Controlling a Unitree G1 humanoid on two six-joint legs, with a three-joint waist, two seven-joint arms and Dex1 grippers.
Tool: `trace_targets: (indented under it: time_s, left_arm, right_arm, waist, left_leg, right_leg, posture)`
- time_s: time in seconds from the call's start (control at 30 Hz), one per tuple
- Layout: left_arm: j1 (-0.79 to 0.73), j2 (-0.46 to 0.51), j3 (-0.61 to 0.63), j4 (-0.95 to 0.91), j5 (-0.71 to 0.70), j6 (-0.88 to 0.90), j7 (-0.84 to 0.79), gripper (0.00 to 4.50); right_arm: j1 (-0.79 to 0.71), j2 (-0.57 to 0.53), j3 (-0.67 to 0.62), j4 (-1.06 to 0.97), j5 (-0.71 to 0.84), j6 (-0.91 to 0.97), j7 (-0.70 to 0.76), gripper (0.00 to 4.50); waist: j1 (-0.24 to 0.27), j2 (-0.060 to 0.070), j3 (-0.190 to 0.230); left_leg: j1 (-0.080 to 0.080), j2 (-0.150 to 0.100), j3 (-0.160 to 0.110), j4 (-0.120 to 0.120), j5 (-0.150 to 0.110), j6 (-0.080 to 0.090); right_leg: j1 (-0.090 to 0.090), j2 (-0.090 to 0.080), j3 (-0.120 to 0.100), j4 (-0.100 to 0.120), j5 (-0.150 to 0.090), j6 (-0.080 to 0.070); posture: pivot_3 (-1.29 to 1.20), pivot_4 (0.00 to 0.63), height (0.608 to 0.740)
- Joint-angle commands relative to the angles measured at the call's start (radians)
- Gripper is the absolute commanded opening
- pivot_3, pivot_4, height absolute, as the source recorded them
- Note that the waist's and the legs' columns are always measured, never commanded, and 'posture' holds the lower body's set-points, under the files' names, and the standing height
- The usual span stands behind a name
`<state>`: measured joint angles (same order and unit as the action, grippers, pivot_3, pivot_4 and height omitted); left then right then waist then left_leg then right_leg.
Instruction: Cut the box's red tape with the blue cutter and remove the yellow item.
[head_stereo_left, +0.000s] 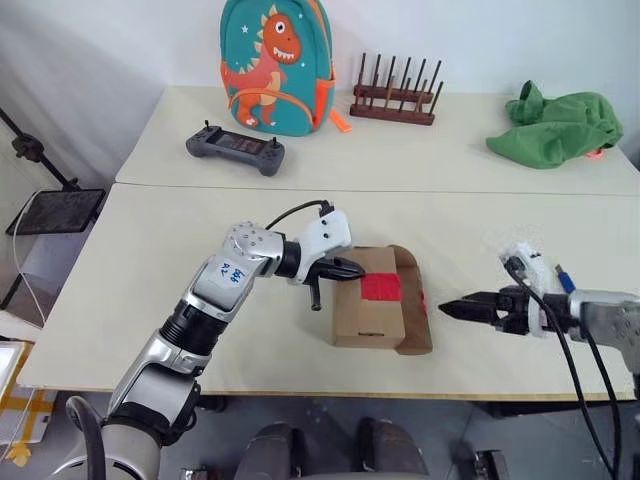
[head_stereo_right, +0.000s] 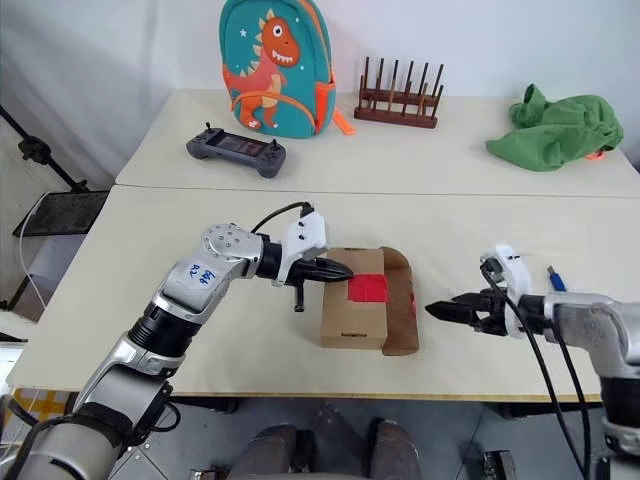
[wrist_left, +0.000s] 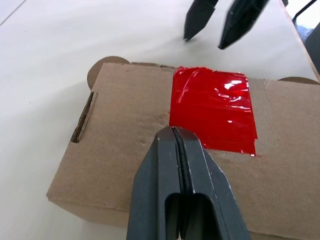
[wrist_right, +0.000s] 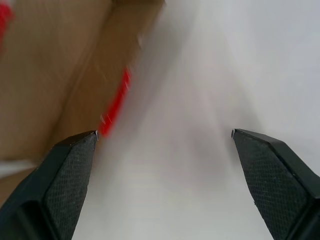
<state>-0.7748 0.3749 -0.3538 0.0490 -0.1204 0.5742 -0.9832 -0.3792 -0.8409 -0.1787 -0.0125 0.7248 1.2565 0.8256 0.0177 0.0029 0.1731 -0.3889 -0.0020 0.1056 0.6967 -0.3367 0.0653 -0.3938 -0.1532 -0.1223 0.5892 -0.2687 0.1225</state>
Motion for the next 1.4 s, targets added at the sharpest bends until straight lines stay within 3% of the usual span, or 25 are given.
trace_targets:
  time_s: [0.03,0.13,0.23,0.47,0.87,1.1,1.27,1.4]
  left_arm:
    - [0.016,0.007,-0.022,0.001,0.014,0.016,0.003,0.0]
    - [0.014,0.006,-0.022,-0.002,0.014,0.018,0.004,0.0]
    - [0.014,0.007,-0.021,-0.004,0.014,0.019,0.004,0.0]
    - [0.012,0.011,-0.018,-0.006,0.014,0.019,0.002,0.0]
    - [0.037,0.031,-0.017,-0.041,0.008,0.022,0.003,0.0]
    - [0.06,0.044,-0.009,-0.077,0.008,0.046,0.018,0.0]
    - [0.077,0.05,0.007,-0.092,0.007,0.039,0.029,0.0]
    - [0.081,0.05,0.028,-0.068,0.005,-0.012,0.03,0.0]
  right_arm:
    - [-0.037,0.047,0.055,0.036,0.027,0.033,0.034,4.47]
    - [-0.083,0.083,0.091,0.066,0.018,0.038,0.044,4.47]
    - [-0.118,0.098,0.148,0.091,-0.008,0.027,0.062,3.95]
    - [-0.188,0.14,0.226,0.173,-0.042,0.023,0.09,1.68]
    - [-0.404,0.17,0.412,0.481,-0.161,0.003,0.241,1.68]
    - [-0.466,0.221,0.459,0.589,-0.214,-0.031,0.316,1.68]
    - [-0.469,0.287,0.413,0.561,-0.203,0.026,0.277,0.06]
    - [-0.463,0.291,0.363,0.49,-0.179,0.124,0.234,0.02]
  waist:
    - [0.0,0.0,0.0]
    - [-0.001,0.0,0.0]
    - [-0.002,0.0,0.0]
    - [-0.011,0.0,0.0]
    - [-0.029,0.0,0.0]
    - [-0.046,0.001,0.0]
    - [-0.049,-0.002,-0.002]
    - [-0.048,-0.003,-0.003]
  left_leg:
    - [0.0,0.0,0.0,0.0,0.0,0.0]
    - [0.0,0.0,0.0,0.0,-0.001,-0.002]
    - [0.0,0.0,0.0,0.0,-0.001,-0.002]
    - [0.0,0.0,0.0,0.0,-0.002,-0.003]
    - [0.002,0.001,0.0,0.0,-0.003,-0.007]
    - [0.001,0.001,0.0,0.0,-0.003,-0.008]
    - [0.002,0.002,0.0,-0.001,-0.004,-0.01]
    - [0.002,0.003,0.0,-0.001,-0.004,-0.012]
  right_leg:
    - [0.0,0.0,0.0,0.0,0.0,0.0]
    - [0.0,0.0,0.0,0.0,0.0,-0.001]
    - [0.0,0.0,0.0,0.001,0.0,-0.001]
    - [0.0,0.001,-0.001,0.002,0.0,-0.001]
    - [0.0,0.001,0.0,0.002,0.0,-0.001]
    - [0.0,0.002,0.0,0.005,0.0,-0.001]
    - [0.0,0.003,0.0,0.005,0.0,-0.001]
    - [0.0,0.003,0.0,0.005,0.0,-0.003]
  posture:
    - [0.0,0.15,0.74]
    - [0.0,0.15,0.74]
    - [0.0,0.15,0.74]
    - [0.0,0.15,0.74]
    - [0.0,0.15,0.74]
    - [0.0,0.15,0.74]
    - [0.0,0.15,0.74]
    - [0.0,0.15,0.74]
